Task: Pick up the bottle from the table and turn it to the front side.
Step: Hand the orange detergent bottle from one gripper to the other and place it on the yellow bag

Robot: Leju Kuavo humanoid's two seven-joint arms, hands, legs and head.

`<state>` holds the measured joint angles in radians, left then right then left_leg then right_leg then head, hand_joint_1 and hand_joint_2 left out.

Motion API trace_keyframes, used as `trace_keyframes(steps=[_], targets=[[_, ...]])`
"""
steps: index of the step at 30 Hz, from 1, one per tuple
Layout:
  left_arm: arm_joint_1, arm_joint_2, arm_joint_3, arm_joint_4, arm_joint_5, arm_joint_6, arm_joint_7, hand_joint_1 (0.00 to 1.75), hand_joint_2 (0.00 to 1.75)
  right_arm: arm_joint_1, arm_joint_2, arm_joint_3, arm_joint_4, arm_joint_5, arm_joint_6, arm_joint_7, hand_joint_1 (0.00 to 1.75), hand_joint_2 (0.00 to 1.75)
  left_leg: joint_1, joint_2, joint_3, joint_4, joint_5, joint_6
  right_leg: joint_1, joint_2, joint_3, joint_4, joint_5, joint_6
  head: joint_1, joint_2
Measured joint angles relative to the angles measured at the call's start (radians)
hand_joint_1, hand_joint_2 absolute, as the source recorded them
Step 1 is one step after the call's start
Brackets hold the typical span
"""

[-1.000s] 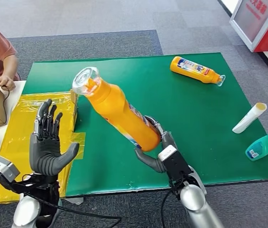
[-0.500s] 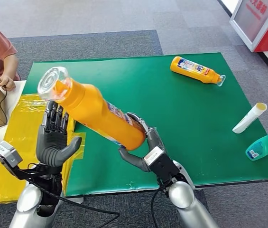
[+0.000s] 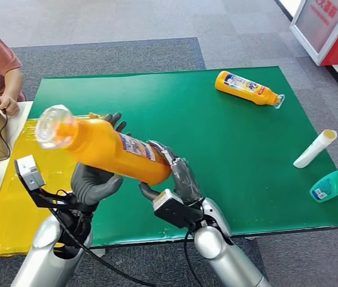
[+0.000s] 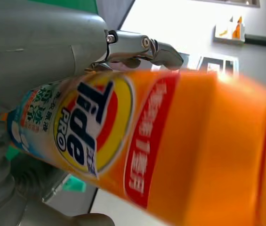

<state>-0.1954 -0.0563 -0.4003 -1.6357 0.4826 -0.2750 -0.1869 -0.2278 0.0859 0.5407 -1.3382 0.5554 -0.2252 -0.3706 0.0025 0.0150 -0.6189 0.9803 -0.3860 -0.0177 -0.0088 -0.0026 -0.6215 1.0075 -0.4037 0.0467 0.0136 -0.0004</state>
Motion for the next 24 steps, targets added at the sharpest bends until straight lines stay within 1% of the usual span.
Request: trace_keyframes(steps=[5, 11, 20, 24], targets=[[-0.039, 0.007, -0.034, 0.012, 0.031, -0.020, 0.011, 0.00, 1.75, -0.017, 0.015, 0.003, 0.060, 0.044, -0.039, -0.009, 1.75, 1.75, 0.000, 0.000, 0.000, 0.000, 0.000, 0.000, 0.000, 0.000, 0.000, 0.000, 0.000, 0.000, 0.000, 0.000], [-0.068, 0.013, -0.039, 0.015, 0.040, -0.003, 0.015, 0.00, 1.75, -0.026, 0.031, 0.010, 0.097, 0.069, -0.052, 0.003, 1.75, 1.75, 0.000, 0.000, 0.000, 0.000, 0.000, 0.000, 0.000, 0.000, -0.001, 0.000, 0.000, 0.000, 0.000, 0.000], [-0.079, 0.020, -0.044, 0.015, -0.001, 0.035, 0.017, 0.00, 1.75, -0.036, 0.045, 0.014, 0.164, 0.090, -0.073, 0.013, 1.75, 1.75, 0.000, 0.000, 0.000, 0.000, 0.000, 0.000, 0.000, 0.000, -0.001, 0.000, 0.000, 0.000, 0.000, 0.000], [-0.089, 0.030, -0.051, 0.015, -0.062, 0.057, 0.020, 0.00, 1.75, -0.037, 0.046, 0.013, 0.179, 0.103, -0.076, 0.018, 1.75, 1.75, 0.000, 0.000, 0.000, 0.000, 0.000, 0.000, 0.000, 0.000, -0.001, 0.000, 0.000, 0.000, 0.000, 0.000]])
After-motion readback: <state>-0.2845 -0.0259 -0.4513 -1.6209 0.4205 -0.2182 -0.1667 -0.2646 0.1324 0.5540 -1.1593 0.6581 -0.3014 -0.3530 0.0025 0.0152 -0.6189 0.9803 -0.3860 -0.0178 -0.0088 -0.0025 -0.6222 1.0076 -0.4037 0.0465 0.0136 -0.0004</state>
